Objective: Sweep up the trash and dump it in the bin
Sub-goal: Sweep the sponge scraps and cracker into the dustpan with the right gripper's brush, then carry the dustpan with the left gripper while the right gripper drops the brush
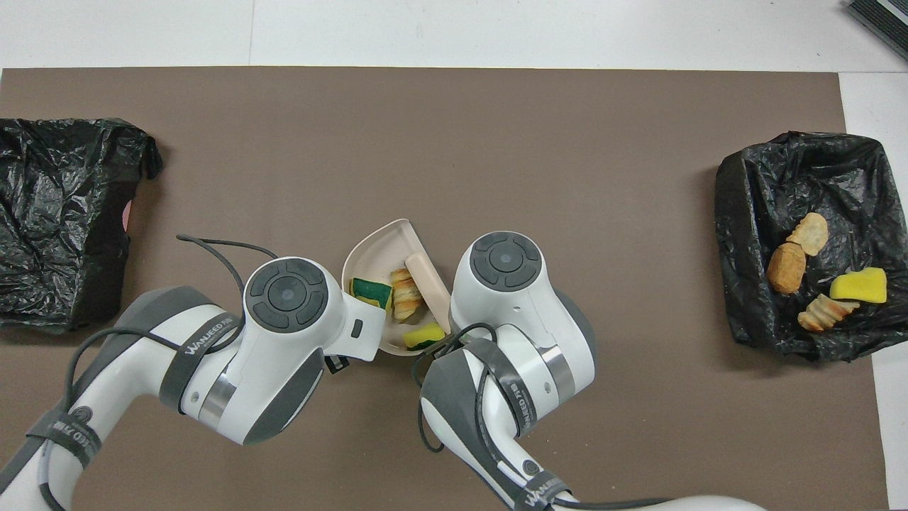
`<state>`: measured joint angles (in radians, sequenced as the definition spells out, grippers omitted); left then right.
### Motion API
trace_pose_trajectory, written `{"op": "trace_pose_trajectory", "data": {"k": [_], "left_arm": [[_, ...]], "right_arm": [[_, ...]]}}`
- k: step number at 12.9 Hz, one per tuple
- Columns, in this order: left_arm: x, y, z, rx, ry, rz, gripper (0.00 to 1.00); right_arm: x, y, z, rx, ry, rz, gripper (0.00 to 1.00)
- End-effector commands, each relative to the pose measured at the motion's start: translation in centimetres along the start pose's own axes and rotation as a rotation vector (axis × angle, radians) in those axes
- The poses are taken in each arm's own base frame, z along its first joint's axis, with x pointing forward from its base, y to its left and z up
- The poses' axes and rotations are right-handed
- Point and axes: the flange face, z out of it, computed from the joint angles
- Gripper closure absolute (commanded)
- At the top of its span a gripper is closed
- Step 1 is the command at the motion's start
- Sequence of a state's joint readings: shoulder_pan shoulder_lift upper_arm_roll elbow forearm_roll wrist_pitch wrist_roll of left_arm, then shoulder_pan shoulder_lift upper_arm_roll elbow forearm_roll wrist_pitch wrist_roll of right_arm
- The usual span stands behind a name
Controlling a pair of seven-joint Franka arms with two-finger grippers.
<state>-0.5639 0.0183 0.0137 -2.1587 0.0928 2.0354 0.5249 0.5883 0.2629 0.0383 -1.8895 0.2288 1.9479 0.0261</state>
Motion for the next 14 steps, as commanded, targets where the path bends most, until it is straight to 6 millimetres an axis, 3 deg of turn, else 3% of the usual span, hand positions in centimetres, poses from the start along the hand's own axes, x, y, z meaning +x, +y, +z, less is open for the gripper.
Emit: {"op": "trace_pose_trajectory", "data": {"k": [1, 3, 4, 6, 8, 10, 12, 14], "left_arm": [[-0.6, -0.7, 0.1, 0.004, 0.015, 0.085, 1.00], [-1.2, -2.2, 0.1, 0.003, 0.019, 0.125, 1.00], [-1.5, -4.1, 0.1, 0.001, 0.021, 0.177, 1.00], [-2.1, -5.6, -0.6, 0.011, 0.035, 0.247, 1.00], [-3.7, -8.0, -1.8, 0.024, 0.052, 0.246, 1.00], [-5.9, -10.9, -3.4, 0.040, 0.069, 0.264, 1.00], [-8.9, -13.9, -5.2, 0.057, 0.081, 0.283, 1.00], [-12.9, -17.8, -7.3, 0.087, 0.095, 0.308, 1.00]], "right_arm": [[-2.6, -0.7, -1.9, 0.039, -0.041, -0.039, 1.00], [-3.6, 0.1, -2.2, 0.030, -0.100, -0.039, 1.00], [-3.7, 1.0, -3.0, 0.033, -0.089, -0.026, 1.00], [-3.8, 3.6, -6.1, 0.047, -0.044, 0.003, 1.00], [-4.5, 5.4, -8.6, 0.057, -0.045, 0.039, 1.00], [-5.8, 6.2, -9.5, 0.040, -0.075, 0.081, 1.00], [-7.0, 4.6, -9.1, -0.021, -0.076, 0.196, 1.00], [-7.9, 1.5, -7.8, -0.034, -0.014, 0.274, 1.00]]}}
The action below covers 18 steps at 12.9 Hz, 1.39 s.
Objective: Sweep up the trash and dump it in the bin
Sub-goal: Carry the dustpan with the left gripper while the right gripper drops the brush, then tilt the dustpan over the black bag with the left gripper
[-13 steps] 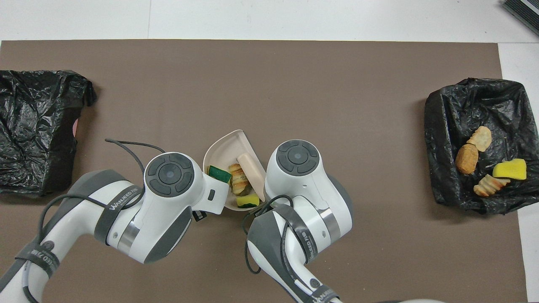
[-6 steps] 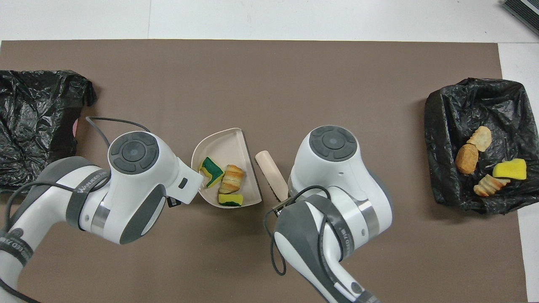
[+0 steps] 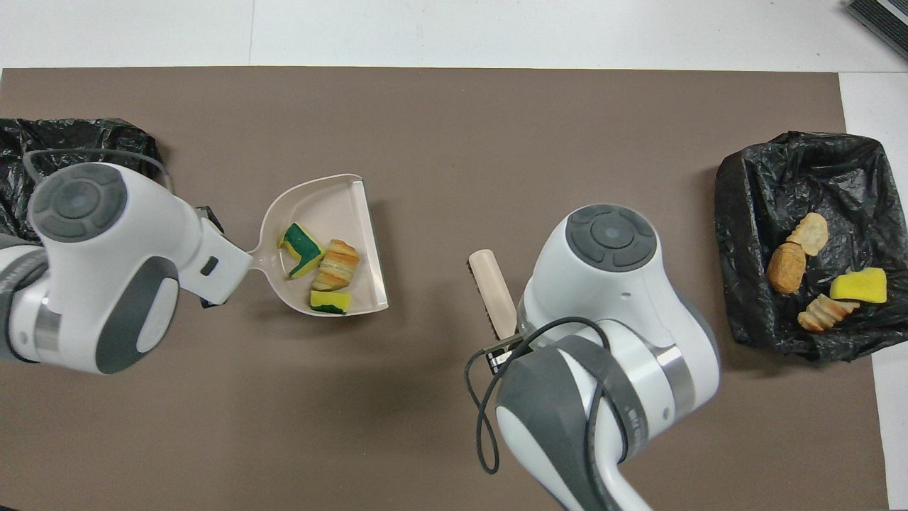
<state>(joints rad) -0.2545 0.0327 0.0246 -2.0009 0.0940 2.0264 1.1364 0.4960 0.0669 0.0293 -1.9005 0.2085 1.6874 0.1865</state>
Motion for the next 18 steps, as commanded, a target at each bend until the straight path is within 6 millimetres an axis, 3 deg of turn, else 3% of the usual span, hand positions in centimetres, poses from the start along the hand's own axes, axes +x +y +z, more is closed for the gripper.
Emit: {"op": "trace_pose_trajectory", "data": {"k": [1, 4, 8, 10, 12, 13, 14, 18], "left_arm": [[-5.8, -3.1, -3.4, 0.037, 0.012, 0.047, 1.00], [-15.6, -6.5, -4.5, 0.059, 0.003, 0.028, 1.00], [-28.6, -10.7, -6.3, 0.056, -0.036, 0.032, 1.00], [-33.8, -11.9, -6.8, 0.078, -0.113, 0.091, 1.00], [-36.3, -12.8, -7.6, 0.106, -0.206, 0.147, 1.00], [-36.4, -13.3, -7.8, 0.119, -0.297, 0.178, 1.00], [-36.7, -13.7, -8.2, 0.140, -0.381, 0.209, 1.00], [-36.5, -14.1, -8.7, 0.176, -0.577, 0.112, 1.00]], "right_arm": [[-3.0, -2.8, 1.8, -0.023, 0.063, 0.077, 1.00], [-4.5, -8.0, 5.7, -0.033, 0.081, 0.175, 1.00], [-5.9, -12.8, 11.7, -0.046, 0.080, 0.248, 1.00], [-6.0, -14.7, 14.1, -0.050, 0.092, 0.288, 1.00], [-5.9, -14.8, 14.7, -0.045, 0.102, 0.295, 1.00], [-5.8, -14.7, 14.7, -0.052, 0.091, 0.281, 0.25], [-5.6, -14.9, 14.2, -0.048, 0.094, 0.279, 0.00], [-4.7, -14.1, 9.2, -0.042, 0.078, 0.296, 0.00]]}}
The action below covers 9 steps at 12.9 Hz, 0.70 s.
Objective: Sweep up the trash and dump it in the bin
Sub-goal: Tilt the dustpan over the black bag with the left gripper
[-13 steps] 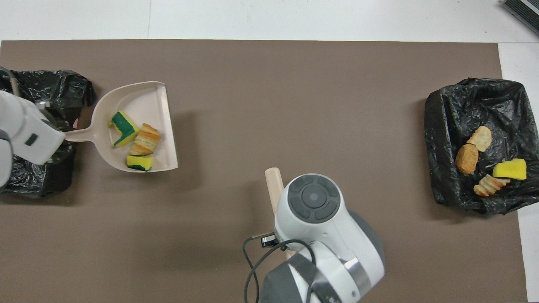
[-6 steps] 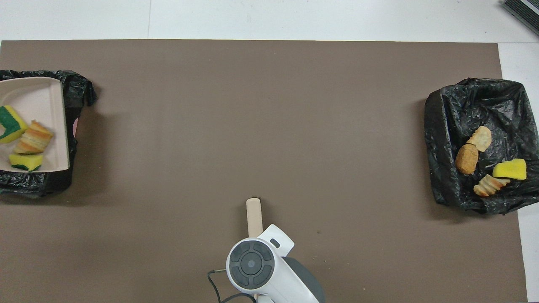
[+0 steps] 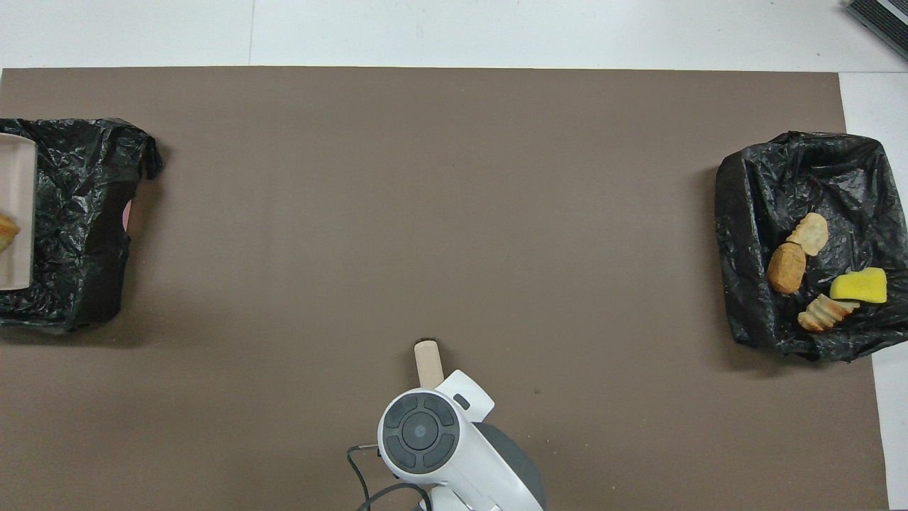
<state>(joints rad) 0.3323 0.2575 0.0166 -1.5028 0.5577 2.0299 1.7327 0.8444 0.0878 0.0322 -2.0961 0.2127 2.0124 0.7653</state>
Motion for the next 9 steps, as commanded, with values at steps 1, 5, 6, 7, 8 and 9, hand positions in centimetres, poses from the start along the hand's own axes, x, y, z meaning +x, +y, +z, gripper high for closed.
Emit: {"op": "trace_pose_trajectory", "data": {"k": [1, 5, 6, 7, 8, 9], "left_arm": [[0.2, -0.9, -0.7, 0.010, -0.122, -0.040, 1.00], [0.7, -1.7, -2.3, 0.025, -0.307, 0.036, 1.00], [0.5, -1.7, -2.5, 0.026, -0.348, 0.037, 1.00], [0.7, -1.9, -3.1, 0.035, -0.385, 0.040, 1.00], [0.6, -1.9, -3.5, 0.034, -0.414, 0.043, 1.00], [0.7, -2.0, -4.0, 0.042, -0.434, 0.041, 1.00]], "right_arm": [[1.4, 1.1, -4.2, 0.006, -0.009, 0.002, 0.00], [5.1, 5.7, -11.6, 0.021, -0.032, -0.073, 0.00], [6.1, 7.3, -13.3, 0.006, -0.026, -0.105, 0.00], [7.1, 9.0, -15.2, -0.025, -0.009, -0.137, 0.00], [7.9, 11.0, -16.7, -0.048, 0.002, -0.167, 0.00], [8.6, 13.3, -18.4, -0.037, 0.018, -0.199, 0.00]]}}
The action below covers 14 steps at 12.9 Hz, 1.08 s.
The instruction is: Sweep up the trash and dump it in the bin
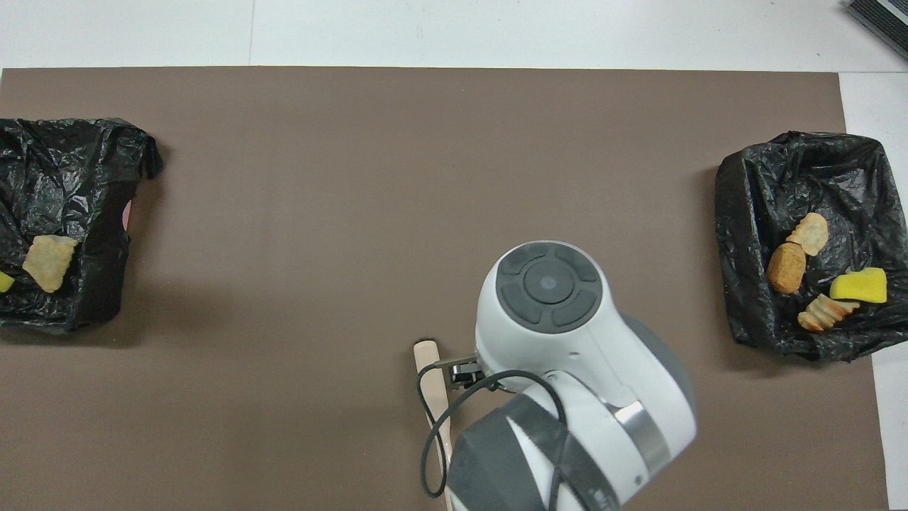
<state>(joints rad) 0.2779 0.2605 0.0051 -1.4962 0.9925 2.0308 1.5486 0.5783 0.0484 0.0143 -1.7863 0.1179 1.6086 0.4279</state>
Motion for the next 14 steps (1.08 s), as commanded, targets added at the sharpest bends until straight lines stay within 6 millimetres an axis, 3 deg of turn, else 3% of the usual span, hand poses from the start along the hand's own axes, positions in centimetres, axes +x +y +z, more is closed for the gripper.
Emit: {"op": "trace_pose_trajectory", "data": {"k": [1, 5, 8, 11, 14], "left_arm": [[-0.9, -0.4, -1.7, 0.023, -0.083, -0.016, 1.00], [-0.1, -1.2, -3.5, 0.036, -0.167, 0.008, 1.00], [0.7, -1.4, -5.5, 0.014, -0.233, -0.026, 1.00], [0.8, -1.4, -5.8, 0.001, -0.258, -0.020, 1.00], [1.8, -2.0, -7.6, 0.012, -0.285, -0.010, 1.00]], "right_arm": [[0.8, 5.7, -3.9, -0.003, 0.042, -0.103, 0.00], [0.9, 14.7, -7.7, -0.075, 0.123, -0.321, 0.00], [1.2, 21.2, -10.9, -0.058, 0.186, -0.235, 0.00], [1.4, 26.0, -11.2, -0.042, 0.193, -0.146, 0.00], [1.2, 30.8, -11.3, -0.032, 0.202, -0.059, 0.00]]}}
